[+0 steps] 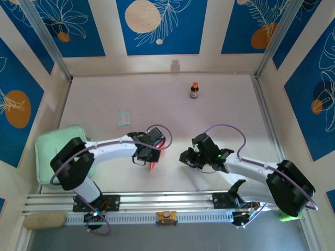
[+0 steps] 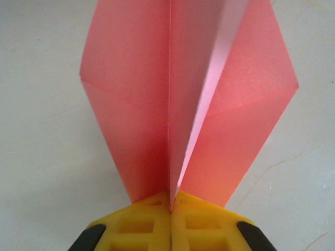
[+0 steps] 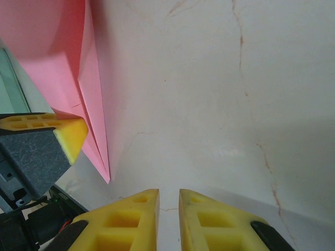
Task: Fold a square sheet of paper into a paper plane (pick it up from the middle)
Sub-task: Move the paper plane to the center of the table.
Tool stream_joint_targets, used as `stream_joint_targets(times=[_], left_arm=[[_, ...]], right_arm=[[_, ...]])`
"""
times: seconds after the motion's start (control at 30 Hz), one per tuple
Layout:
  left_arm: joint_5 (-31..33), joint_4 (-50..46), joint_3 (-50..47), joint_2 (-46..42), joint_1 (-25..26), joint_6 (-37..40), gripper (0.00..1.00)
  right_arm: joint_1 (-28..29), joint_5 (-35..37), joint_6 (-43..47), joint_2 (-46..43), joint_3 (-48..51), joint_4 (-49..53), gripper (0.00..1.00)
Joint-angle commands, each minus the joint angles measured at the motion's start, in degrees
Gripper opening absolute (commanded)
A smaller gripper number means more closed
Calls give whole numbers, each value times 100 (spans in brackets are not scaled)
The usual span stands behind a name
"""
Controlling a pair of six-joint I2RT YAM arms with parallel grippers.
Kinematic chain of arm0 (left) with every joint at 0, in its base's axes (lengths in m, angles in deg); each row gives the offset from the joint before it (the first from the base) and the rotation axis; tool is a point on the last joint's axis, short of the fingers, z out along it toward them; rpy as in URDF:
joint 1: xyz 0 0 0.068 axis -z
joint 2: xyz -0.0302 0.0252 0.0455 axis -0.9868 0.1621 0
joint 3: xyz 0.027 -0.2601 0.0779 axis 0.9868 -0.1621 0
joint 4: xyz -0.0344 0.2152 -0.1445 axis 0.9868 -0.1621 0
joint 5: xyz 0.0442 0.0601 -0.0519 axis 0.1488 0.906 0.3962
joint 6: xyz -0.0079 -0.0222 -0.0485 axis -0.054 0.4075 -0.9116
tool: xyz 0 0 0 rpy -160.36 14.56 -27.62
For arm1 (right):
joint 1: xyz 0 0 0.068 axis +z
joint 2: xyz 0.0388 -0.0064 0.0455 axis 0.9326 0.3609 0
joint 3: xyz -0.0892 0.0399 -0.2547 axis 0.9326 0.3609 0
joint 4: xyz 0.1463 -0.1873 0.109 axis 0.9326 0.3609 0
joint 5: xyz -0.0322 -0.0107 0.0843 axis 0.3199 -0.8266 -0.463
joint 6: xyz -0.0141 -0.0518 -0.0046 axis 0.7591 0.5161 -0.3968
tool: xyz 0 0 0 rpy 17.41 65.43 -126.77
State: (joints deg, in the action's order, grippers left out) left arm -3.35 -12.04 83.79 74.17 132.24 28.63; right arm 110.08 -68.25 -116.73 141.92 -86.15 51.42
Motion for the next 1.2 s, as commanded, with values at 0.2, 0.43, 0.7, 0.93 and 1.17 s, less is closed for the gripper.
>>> stream_joint_targets(times=[0.2,0.43,0.7,0.93,1.17], left_arm=[[-43,-68,153,139,72,-51,12],[-43,-85,188,198,83,-24,14],[1,-133,246,297,113,8,16],[53,-172,310,369,143,29,18],[46,-182,347,404,203,29,22]], right_arm=[[-1,7,-66,15,74,-41,18],[-1,1,-66,56,77,-68,18],[-1,-17,-66,109,60,-84,18],[-1,-39,-41,189,26,-93,18],[-1,-83,-47,226,38,-146,18]])
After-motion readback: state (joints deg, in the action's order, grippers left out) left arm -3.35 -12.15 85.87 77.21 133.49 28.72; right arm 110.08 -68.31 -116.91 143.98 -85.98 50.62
